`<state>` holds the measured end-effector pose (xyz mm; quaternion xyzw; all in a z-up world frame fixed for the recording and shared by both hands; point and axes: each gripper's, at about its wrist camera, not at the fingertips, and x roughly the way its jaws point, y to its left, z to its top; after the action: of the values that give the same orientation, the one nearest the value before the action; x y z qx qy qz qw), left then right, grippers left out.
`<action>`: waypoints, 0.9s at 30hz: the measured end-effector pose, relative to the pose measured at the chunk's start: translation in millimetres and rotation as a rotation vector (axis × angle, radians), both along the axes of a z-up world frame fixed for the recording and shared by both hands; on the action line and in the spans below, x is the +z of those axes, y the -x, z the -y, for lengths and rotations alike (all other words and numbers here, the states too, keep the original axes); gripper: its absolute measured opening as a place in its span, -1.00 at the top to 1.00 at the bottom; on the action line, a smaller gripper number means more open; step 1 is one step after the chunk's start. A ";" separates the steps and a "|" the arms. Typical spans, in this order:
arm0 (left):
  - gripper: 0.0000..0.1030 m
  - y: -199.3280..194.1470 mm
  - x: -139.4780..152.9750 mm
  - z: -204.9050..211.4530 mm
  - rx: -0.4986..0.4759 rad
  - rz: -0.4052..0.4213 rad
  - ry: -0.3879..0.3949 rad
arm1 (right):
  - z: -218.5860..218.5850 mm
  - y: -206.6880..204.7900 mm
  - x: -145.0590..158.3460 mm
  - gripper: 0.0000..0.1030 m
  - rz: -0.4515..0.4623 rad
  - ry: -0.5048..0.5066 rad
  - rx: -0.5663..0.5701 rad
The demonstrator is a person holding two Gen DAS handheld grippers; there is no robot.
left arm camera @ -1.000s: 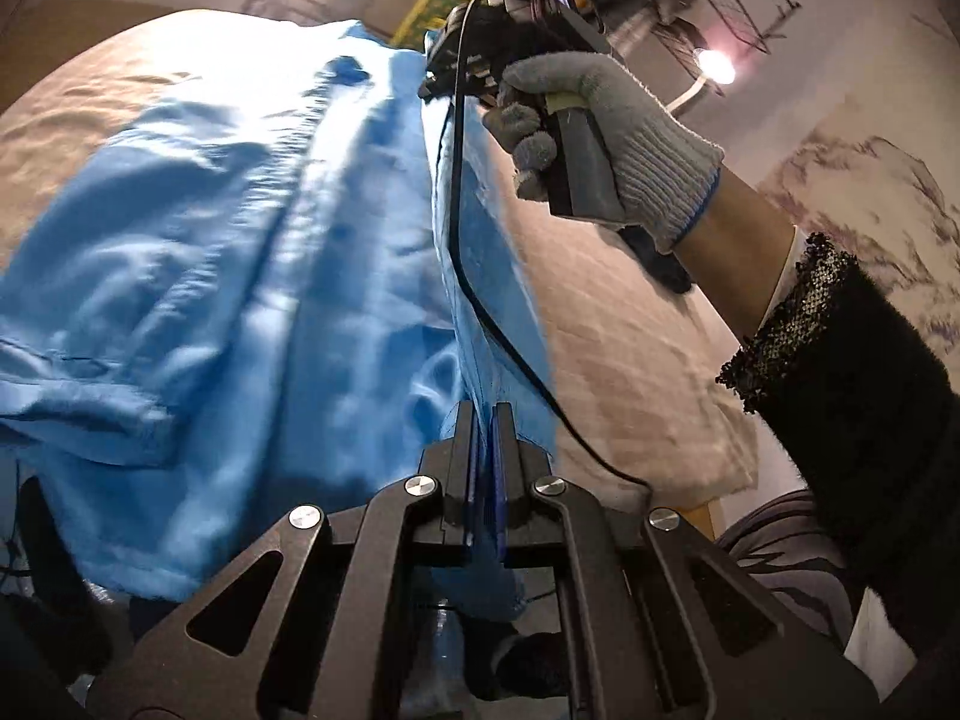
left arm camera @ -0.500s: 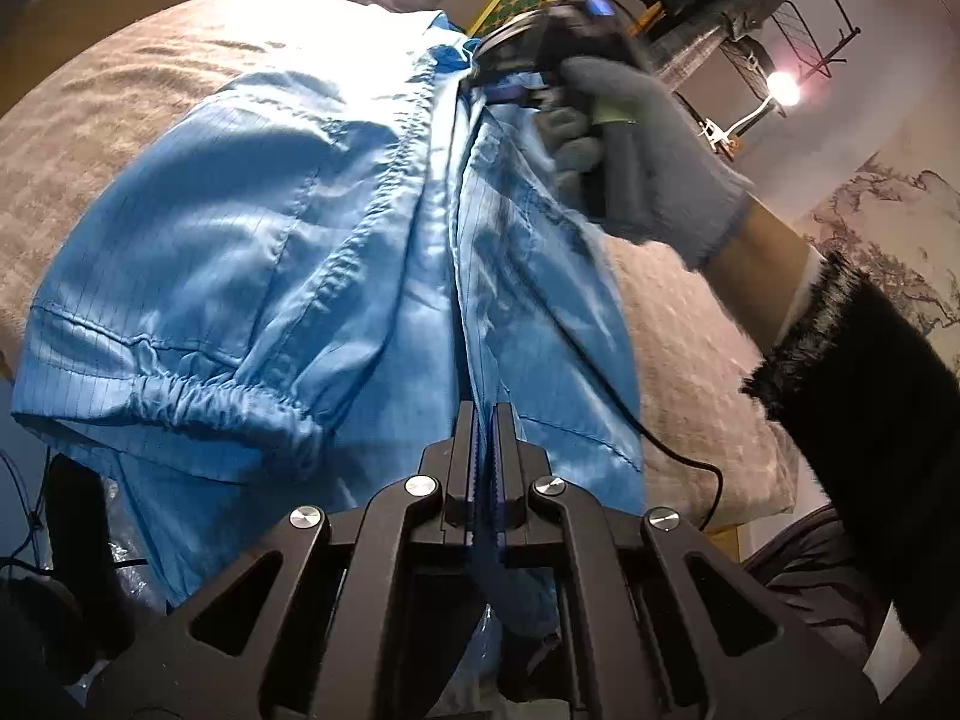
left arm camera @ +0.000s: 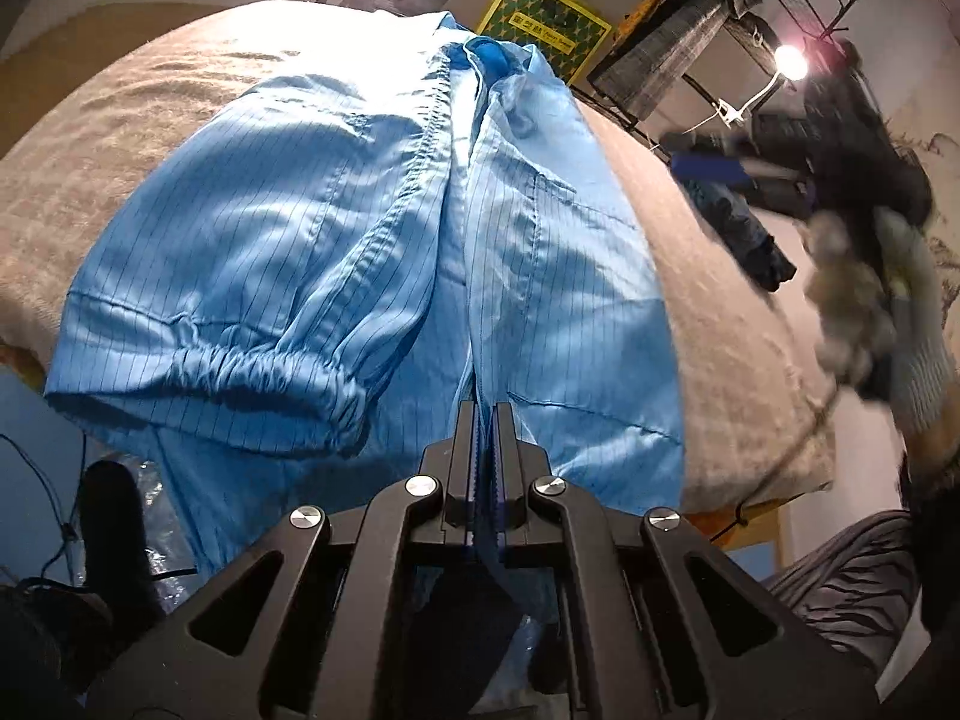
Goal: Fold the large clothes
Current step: 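Open both tools to release the folded coat, then close both tools on the coat hem side by side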
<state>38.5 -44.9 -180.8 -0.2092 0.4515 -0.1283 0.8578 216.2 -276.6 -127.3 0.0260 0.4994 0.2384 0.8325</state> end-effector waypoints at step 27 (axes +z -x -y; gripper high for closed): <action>-0.16 -46.4 25.8 -173.8 -0.060 -0.202 0.125 | 38.6 136.0 -62.4 -0.01 -0.206 -0.205 -0.025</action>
<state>84.9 128.9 -155.0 -0.2604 0.5330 -0.1600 0.7890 80.3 -315.2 -189.8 0.1417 0.5547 0.2738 0.7729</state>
